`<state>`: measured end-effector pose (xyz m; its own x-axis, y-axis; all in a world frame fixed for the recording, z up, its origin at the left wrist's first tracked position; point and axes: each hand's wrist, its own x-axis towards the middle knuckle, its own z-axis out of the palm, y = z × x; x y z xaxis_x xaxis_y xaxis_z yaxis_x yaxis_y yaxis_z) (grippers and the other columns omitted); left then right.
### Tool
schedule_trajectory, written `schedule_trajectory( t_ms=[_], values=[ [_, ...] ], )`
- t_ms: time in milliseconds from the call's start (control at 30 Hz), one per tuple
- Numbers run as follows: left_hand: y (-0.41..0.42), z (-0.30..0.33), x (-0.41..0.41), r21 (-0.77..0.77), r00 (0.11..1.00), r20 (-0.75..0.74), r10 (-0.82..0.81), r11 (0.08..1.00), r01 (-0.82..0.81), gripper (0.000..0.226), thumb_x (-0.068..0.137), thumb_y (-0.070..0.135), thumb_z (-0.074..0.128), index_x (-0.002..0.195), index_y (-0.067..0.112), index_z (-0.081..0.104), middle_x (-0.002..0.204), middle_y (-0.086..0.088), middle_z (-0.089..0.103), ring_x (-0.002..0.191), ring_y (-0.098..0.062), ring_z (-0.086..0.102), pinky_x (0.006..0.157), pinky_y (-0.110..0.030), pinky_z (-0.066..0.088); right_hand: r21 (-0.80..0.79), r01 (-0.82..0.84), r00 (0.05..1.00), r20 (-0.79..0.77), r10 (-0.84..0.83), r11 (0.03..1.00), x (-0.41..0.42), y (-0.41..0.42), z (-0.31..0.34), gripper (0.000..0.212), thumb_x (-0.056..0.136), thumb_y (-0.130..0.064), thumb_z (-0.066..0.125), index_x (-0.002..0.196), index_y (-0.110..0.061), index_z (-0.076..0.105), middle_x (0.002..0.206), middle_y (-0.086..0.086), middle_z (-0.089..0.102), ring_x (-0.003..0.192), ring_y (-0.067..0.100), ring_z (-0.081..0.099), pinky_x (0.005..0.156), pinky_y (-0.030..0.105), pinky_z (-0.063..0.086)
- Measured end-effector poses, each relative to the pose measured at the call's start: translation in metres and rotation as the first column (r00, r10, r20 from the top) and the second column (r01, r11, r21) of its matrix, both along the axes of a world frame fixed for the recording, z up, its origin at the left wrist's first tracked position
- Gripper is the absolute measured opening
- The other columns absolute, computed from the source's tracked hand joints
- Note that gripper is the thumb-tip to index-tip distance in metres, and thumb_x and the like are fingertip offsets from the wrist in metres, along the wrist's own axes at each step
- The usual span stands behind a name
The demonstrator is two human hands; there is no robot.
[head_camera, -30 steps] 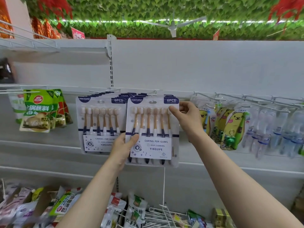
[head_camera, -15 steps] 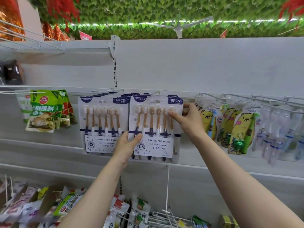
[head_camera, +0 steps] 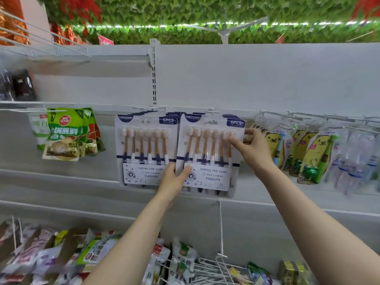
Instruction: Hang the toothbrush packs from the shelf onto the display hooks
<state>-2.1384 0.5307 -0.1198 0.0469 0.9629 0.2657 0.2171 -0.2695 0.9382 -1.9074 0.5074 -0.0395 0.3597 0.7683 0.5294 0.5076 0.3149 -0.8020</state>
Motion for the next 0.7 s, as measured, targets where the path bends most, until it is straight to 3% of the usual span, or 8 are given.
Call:
schedule_trajectory(
  t_ms=[67,133,233,300,400,533,700],
  values=[
    [-0.004,0.003,-0.011,-0.007,0.988,-0.152,0.006,1.0,-0.008,0.053,0.092,0.053,0.06,0.129,0.016,0.052,0.127,0.001,0.059,0.119,-0.021,0.055,0.096,-0.037,0.045,0.015,0.128,0.985,0.114,-0.129,0.992,-0.009,-0.007,-0.004,0.057,0.084,-0.044,0.076,0.128,-0.017,0.052,0.115,0.0,0.065,0.105,0.016,0.062,0.085,0.031,0.052],
    [-0.01,0.01,-0.026,-0.012,0.968,-0.251,-0.006,1.0,0.003,0.069,0.089,0.058,0.061,0.14,0.015,0.045,0.136,-0.001,0.055,0.126,-0.022,0.052,0.105,-0.04,0.043,0.141,0.312,0.885,0.317,-0.341,0.94,-0.021,-0.013,-0.007,0.061,0.088,-0.042,0.071,0.135,-0.011,0.049,0.128,0.008,0.059,0.118,0.024,0.053,0.096,0.038,0.046],
    [-0.023,0.031,-0.052,0.034,0.943,-0.324,-0.074,0.995,0.09,0.069,0.091,0.052,0.061,0.145,0.015,0.04,0.144,-0.002,0.051,0.127,-0.019,0.052,0.105,-0.035,0.043,0.331,0.335,0.764,0.453,-0.46,0.882,-0.053,-0.028,0.001,0.057,0.091,-0.037,0.066,0.137,-0.008,0.05,0.129,0.015,0.057,0.121,0.033,0.049,0.098,0.044,0.043],
    [-0.029,0.048,-0.075,0.111,0.92,-0.381,-0.09,0.984,0.142,0.065,0.092,0.049,0.061,0.145,0.017,0.042,0.144,-0.001,0.051,0.126,-0.016,0.052,0.102,-0.032,0.043,0.409,0.275,0.708,0.527,-0.471,0.87,-0.075,-0.037,0.012,0.052,0.092,-0.033,0.066,0.136,-0.009,0.052,0.125,0.014,0.059,0.117,0.033,0.052,0.096,0.045,0.045],
    [-0.027,0.077,-0.114,0.306,0.879,-0.477,0.017,0.94,0.149,0.062,0.089,0.05,0.065,0.14,0.019,0.048,0.14,0.001,0.055,0.126,-0.016,0.053,0.107,-0.037,0.044,0.423,0.172,0.649,0.631,-0.425,0.89,-0.105,-0.045,0.028,0.049,0.091,-0.029,0.069,0.134,-0.01,0.054,0.128,0.012,0.06,0.12,0.032,0.054,0.097,0.044,0.045],
    [-0.012,0.112,-0.159,0.439,0.798,-0.584,0.149,0.885,0.156,0.06,0.088,0.05,0.066,0.137,0.019,0.049,0.139,0.001,0.055,0.127,-0.018,0.052,0.107,-0.043,0.044,0.355,0.107,0.572,0.743,-0.349,0.929,-0.14,-0.041,0.046,0.05,0.09,-0.033,0.071,0.133,-0.011,0.058,0.134,0.01,0.06,0.125,0.031,0.053,0.102,0.043,0.044],
    [0.012,0.139,-0.187,0.542,0.705,-0.647,0.29,0.825,0.158,0.067,0.087,0.05,0.067,0.142,0.017,0.047,0.143,-0.001,0.052,0.133,-0.019,0.045,0.109,-0.037,0.037,0.213,0.1,0.518,0.823,-0.233,0.972,-0.168,-0.023,0.067,0.052,0.093,-0.045,0.064,0.136,-0.016,0.057,0.142,0.005,0.056,0.133,0.025,0.049,0.108,0.039,0.038]
  ],
)
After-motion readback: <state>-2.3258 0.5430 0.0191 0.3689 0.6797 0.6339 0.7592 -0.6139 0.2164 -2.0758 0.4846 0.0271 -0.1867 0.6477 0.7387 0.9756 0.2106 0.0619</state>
